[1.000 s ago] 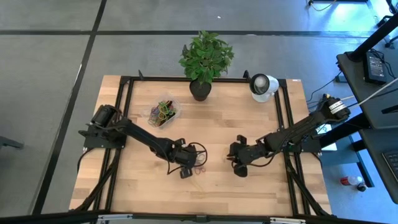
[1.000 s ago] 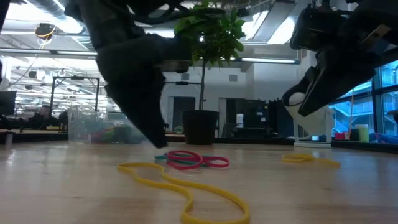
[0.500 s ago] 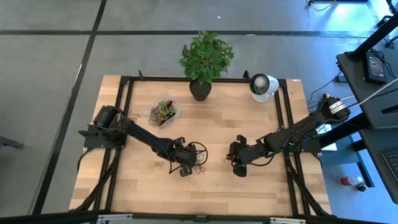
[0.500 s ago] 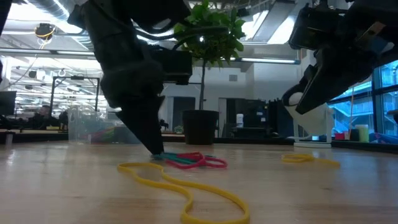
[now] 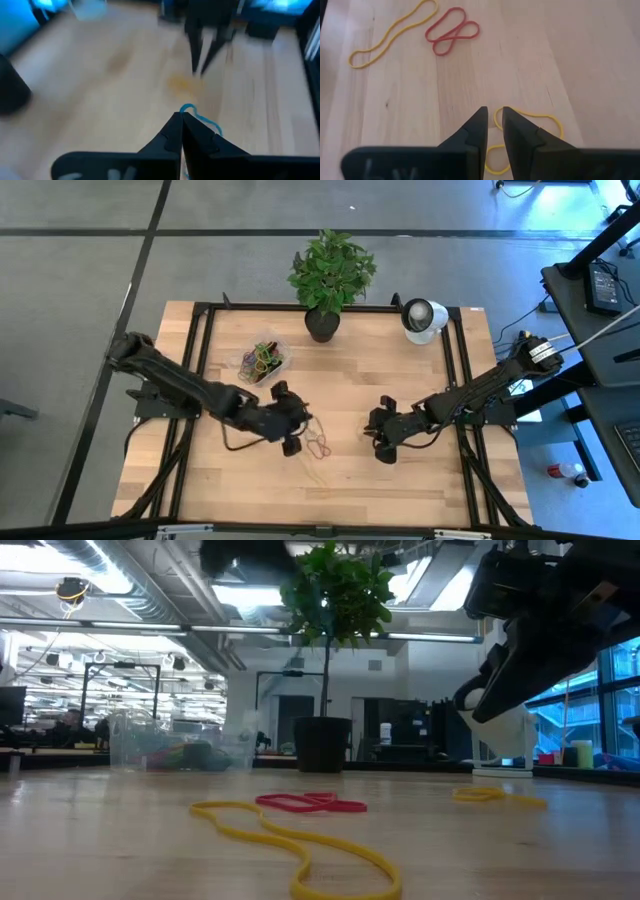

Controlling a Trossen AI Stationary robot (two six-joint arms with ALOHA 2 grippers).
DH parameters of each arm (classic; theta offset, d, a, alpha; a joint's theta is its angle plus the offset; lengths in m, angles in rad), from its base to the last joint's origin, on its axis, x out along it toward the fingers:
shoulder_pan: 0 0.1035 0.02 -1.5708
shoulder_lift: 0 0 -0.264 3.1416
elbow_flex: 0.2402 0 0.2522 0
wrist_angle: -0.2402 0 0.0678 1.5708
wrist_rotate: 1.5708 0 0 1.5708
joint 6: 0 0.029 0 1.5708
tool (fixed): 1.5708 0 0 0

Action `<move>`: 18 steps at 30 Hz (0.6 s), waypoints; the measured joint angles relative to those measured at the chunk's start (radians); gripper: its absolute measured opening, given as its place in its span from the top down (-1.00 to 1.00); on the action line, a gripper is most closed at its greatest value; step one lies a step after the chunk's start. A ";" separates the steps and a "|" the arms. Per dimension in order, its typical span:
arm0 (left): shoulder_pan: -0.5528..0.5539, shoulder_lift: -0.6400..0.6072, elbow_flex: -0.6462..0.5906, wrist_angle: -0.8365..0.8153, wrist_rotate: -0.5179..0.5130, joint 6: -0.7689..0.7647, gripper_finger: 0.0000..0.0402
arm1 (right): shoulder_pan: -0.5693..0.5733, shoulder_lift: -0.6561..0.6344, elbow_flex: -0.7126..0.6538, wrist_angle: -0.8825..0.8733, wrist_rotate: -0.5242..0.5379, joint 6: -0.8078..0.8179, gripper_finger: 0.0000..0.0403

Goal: Pick and place rubber bands into bin
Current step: Put the blue rubber band into the transparent bin

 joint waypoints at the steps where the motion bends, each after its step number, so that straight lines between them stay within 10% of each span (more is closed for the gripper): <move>1: -0.004 -0.017 0.013 0.003 -0.026 0.022 0.99 | 0.000 0.000 0.000 0.000 0.000 -0.005 0.70; 8: -0.006 -0.118 0.042 -0.044 -0.203 0.122 0.99 | 0.000 0.000 0.000 0.007 0.001 -0.016 0.70; 18: 0.218 -0.218 0.043 -0.562 -0.142 -0.257 0.99 | -0.001 0.000 0.000 0.060 0.093 0.007 0.70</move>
